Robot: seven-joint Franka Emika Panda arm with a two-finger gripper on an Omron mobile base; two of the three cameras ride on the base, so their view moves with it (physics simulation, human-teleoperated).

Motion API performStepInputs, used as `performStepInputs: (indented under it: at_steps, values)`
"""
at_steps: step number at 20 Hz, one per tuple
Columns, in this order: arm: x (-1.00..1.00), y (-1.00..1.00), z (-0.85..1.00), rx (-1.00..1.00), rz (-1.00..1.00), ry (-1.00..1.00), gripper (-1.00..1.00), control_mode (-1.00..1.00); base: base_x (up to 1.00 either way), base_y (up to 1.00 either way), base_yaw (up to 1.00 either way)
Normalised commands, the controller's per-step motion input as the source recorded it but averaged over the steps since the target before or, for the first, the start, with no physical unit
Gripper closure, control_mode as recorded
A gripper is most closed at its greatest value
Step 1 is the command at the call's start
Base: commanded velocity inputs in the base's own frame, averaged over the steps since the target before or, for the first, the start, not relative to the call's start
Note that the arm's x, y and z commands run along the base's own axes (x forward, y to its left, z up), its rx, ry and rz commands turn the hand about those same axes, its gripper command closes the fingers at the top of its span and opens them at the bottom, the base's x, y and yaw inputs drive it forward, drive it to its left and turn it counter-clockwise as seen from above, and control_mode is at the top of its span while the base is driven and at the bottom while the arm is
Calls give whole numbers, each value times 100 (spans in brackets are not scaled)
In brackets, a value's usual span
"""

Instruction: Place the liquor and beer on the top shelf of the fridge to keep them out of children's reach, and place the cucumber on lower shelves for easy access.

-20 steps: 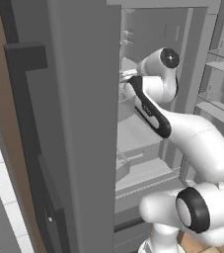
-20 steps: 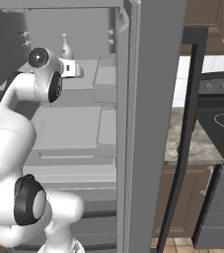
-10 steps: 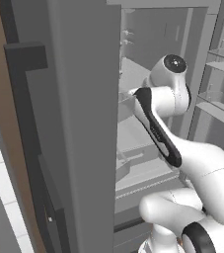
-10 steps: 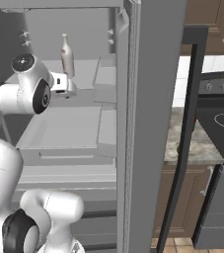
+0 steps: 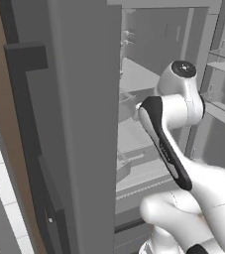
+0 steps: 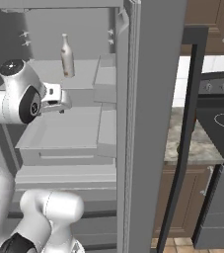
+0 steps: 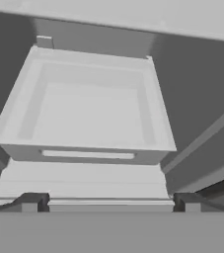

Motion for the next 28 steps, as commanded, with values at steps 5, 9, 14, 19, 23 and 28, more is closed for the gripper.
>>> performStepInputs:
  at_steps: [5,9,14,19,23,28]
  values:
    - [-49,0,-25,-2,0,0,-100,-100,0,0,0]
    - [-42,0,-29,-1,0,0,-100,-100,0,0,0]
    - [-47,0,-19,0,0,2,-100,-100,0,0,0]
    - [-24,-2,-6,0,0,0,-100,100,-48,-7,0]
    - [0,0,0,0,0,0,-100,100,-99,-30,0]
    - [0,0,0,0,0,0,-100,100,-95,-58,-4]
